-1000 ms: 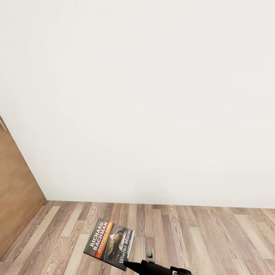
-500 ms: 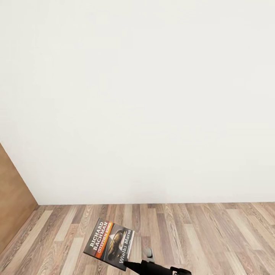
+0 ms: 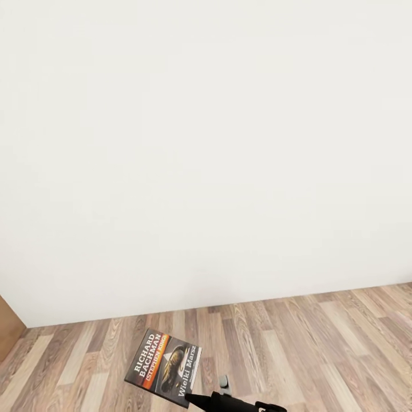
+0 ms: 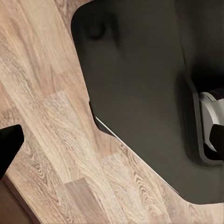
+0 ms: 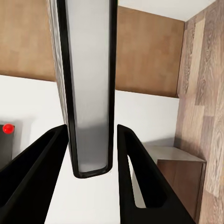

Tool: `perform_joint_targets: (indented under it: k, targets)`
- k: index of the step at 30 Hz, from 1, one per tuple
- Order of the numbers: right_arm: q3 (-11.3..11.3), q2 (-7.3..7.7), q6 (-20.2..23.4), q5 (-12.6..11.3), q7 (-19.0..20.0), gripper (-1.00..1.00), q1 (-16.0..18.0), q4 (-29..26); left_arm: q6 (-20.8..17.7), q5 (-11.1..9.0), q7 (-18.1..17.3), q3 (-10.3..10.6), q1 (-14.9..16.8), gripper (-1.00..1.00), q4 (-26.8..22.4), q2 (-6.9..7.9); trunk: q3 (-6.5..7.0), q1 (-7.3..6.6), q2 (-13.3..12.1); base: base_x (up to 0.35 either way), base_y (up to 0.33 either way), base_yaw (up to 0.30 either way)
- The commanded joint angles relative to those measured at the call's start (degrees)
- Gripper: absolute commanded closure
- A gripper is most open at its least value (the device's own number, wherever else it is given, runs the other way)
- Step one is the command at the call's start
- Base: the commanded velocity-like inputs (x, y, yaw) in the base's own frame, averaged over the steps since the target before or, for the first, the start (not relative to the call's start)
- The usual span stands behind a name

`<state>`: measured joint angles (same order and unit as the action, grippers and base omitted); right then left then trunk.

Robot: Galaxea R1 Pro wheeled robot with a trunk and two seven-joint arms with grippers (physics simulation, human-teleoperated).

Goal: In the bedroom, move the book from the bed onto either nightstand, and place the two sandals side by side next to the bed.

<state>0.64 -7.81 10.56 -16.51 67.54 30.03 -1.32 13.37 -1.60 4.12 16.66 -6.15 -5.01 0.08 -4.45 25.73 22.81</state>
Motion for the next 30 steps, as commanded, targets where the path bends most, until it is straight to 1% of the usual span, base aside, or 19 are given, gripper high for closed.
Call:
perform_joint_targets:
  k: [1, 6, 10, 20, 25, 30]
  targets:
    - [0.0, -0.01, 0.6, -0.4, 0.1, 1.0, 0.0, 0.0, 0.1, -0.2, 0.4, 0.5, 0.0, -1.0, -0.1, 0.01, -0.13, 0.06, 0.1, 0.214, 0.126, -0.247]
    - [0.0, -0.01, 0.6, -0.4, 0.1, 1.0, 0.0, 0.0, 0.1, -0.2, 0.4, 0.5, 0.0, -1.0, -0.1, 0.01, -0.27, 0.06, 0.1, 0.193, 0.073, -0.257]
    - [0.0, -0.01, 0.6, -0.4, 0.1, 1.0, 0.0, 0.0, 0.1, -0.2, 0.4, 0.5, 0.0, -1.0, -0.1, 0.01, -0.38, 0.06, 0.1, 0.098, 0.026, -0.265]
    - [-0.1, 0.06, 0.6, -0.4, 0.1, 1.0, 0.0, 0.0, 0.1, -0.2, 0.4, 0.5, 0.0, -1.0, -0.1, 0.01, -0.66, 0.06, 0.1, 0.027, 0.007, -0.269]
    - [-0.1, 0.71, 0.6, -0.5, 0.1, 1.0, 0.0, 0.0, 0.1, -0.2, 0.4, 0.5, 0.0, -1.0, -0.1, 0.01, -0.8, 0.06, 0.1, 0.005, 0.001, -0.271]
    - [-0.1, 0.96, 0.6, -0.5, 0.1, 1.0, 0.0, 0.0, 0.1, -0.2, 0.4, 0.5, 0.0, -1.0, -0.1, 0.01, -0.92, 0.06, 0.1, 0.001, 0.0, -0.273]
